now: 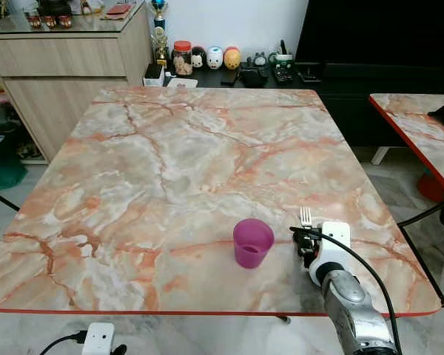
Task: Setting the table
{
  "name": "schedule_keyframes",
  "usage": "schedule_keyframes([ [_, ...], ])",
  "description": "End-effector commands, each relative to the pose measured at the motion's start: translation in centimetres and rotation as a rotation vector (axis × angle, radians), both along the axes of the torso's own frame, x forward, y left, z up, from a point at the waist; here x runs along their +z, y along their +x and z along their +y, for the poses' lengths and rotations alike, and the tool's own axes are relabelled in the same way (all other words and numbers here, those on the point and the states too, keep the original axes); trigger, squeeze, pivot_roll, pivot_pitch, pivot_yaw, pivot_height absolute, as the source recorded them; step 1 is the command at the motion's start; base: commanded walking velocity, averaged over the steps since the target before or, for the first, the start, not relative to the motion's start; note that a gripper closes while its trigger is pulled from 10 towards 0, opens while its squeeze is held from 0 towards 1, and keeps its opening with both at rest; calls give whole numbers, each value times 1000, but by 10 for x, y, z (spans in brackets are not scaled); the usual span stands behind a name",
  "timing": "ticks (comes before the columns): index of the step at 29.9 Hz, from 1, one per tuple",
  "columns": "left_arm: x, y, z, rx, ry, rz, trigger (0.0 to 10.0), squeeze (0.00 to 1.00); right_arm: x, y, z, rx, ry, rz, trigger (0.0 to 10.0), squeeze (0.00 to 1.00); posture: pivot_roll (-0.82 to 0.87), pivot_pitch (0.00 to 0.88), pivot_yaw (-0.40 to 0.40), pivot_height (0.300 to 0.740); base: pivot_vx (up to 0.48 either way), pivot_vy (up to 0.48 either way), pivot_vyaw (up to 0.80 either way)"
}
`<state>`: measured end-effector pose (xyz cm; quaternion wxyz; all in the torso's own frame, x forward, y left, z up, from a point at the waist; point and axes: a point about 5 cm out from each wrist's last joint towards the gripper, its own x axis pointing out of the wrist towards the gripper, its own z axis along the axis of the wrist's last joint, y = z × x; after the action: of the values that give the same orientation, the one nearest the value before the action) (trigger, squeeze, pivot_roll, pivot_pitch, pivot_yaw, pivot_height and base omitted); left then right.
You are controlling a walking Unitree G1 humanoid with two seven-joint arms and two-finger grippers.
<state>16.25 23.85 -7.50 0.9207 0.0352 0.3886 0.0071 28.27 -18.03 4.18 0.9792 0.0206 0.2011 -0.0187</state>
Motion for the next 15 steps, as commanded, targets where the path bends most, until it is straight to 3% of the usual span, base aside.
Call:
schedule_keyframes([
  [1,-3,-4,-2,5,-11,23,10000,0,-6,-4,-8,-45,-19,33,0,0,48,0,-31,724,0,0,0],
  [15,-3,-4,-3,-9,-5,25,10000,0,1,0,-7,-47,-23,-23,0,0,50,0,-30,724,0,0,0],
])
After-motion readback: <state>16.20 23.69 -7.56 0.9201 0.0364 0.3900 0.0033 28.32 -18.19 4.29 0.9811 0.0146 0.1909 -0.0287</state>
